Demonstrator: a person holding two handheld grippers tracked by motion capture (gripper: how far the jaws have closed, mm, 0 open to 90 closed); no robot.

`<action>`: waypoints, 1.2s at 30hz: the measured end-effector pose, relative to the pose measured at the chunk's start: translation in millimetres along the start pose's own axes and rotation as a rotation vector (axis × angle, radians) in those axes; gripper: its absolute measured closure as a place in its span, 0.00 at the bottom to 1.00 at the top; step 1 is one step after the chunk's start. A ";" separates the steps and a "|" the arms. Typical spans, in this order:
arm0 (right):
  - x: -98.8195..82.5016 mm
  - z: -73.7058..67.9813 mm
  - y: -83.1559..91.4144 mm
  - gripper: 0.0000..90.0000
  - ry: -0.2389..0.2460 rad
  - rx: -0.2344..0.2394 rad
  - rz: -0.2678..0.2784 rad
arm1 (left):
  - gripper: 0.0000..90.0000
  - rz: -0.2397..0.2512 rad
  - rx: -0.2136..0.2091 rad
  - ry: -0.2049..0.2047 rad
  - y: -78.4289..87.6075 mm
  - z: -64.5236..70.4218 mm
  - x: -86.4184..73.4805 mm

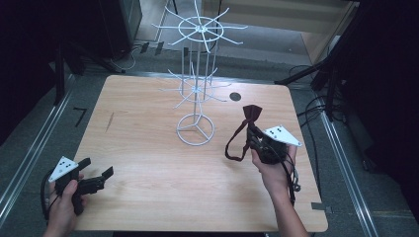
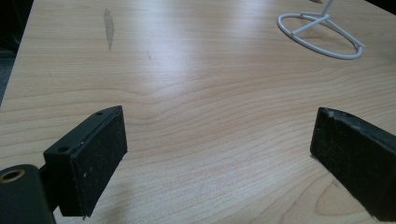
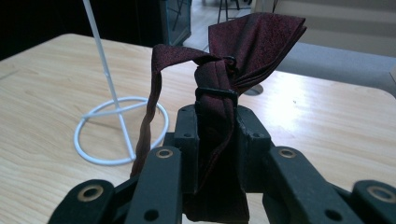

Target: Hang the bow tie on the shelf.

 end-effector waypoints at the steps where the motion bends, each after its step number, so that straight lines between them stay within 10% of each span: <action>1: 2.2 -0.9 -0.3 0.83 0.004 0.000 0.002 | 0.05 0.000 0.000 0.000 0.1 0.0 0.0; 36: 66.0 -27.6 -20.6 0.83 0.051 0.047 0.056 | 0.05 -0.001 -0.001 0.003 0.0 -0.5 0.0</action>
Point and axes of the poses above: each handheld gripper's, and its own axes: y roughly backward along the jaws, x roughly out of its top, z roughly to its right, the point moved 3 cm from there along -y, roughly forward along the jaws, and after that the axes turned 12 degrees about x, right-handed, at the moved point
